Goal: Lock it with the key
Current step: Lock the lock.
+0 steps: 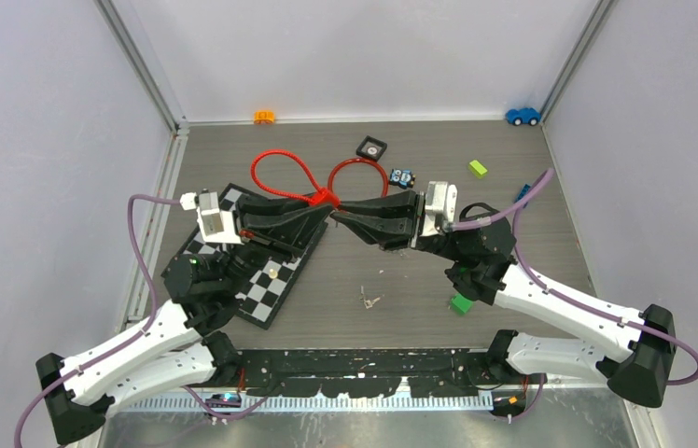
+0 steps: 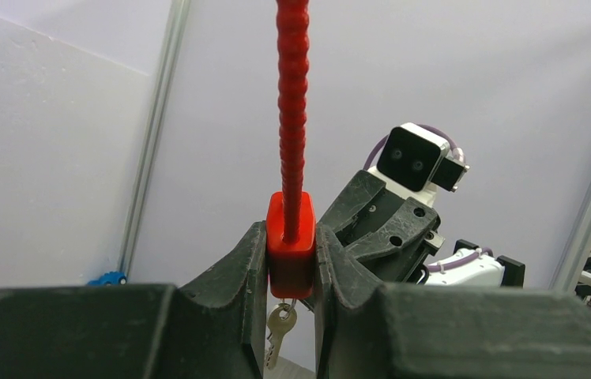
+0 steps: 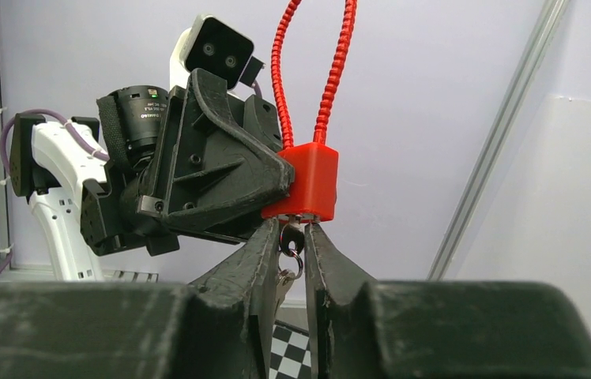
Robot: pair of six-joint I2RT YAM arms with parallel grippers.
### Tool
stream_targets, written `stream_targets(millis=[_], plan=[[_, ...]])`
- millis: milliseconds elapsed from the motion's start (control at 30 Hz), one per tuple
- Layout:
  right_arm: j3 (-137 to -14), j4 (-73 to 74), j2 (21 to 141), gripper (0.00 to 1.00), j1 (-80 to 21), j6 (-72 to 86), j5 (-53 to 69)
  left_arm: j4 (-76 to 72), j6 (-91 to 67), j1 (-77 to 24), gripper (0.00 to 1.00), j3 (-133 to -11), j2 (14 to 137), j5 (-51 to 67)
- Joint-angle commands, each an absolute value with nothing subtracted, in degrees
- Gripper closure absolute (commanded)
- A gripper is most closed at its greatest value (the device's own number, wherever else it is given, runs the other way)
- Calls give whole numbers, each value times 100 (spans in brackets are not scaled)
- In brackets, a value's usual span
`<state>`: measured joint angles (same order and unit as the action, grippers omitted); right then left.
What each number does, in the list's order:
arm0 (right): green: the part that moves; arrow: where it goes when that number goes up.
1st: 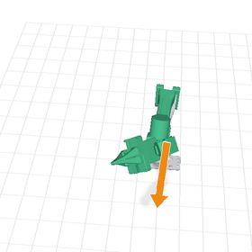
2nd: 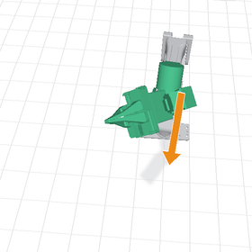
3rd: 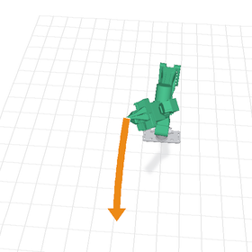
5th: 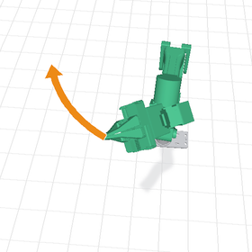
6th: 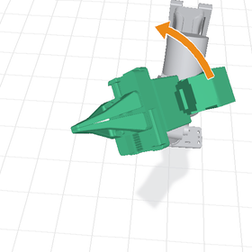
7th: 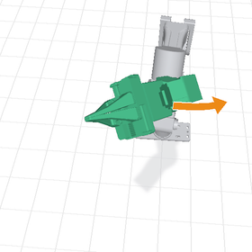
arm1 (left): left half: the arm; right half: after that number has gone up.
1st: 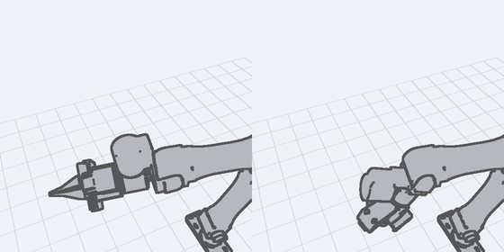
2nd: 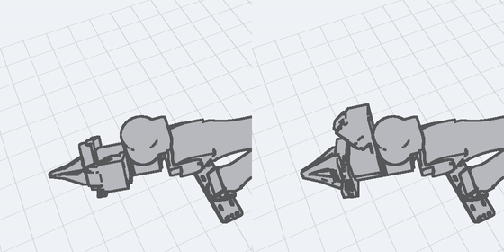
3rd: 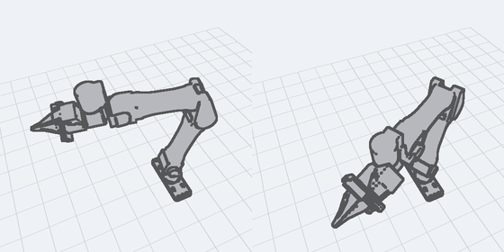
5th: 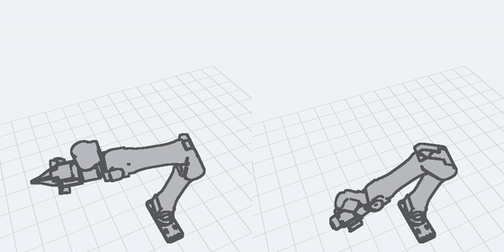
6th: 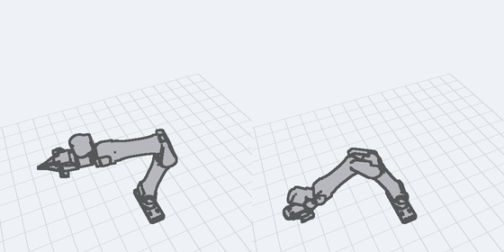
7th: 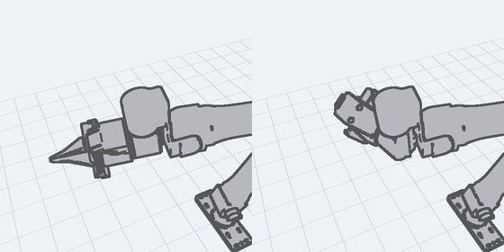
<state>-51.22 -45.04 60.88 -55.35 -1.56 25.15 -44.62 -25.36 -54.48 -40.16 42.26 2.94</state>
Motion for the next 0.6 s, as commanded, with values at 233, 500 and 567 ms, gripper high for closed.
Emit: stream_targets(millis=[233,500,567], plan=[[-5291,-4752,6094,91,-5563,90,2434,-4975,-2566,-5440,100,-4175,4232,420],[-5289,-4997,6151,99,-5563,872,2245,-5001,-2584,-5440,100,-4181,4218,506],[-5327,-4996,6159,99,-5568,1172,2208,-5006,-2592,-5440,100,-4207,4238,594]])
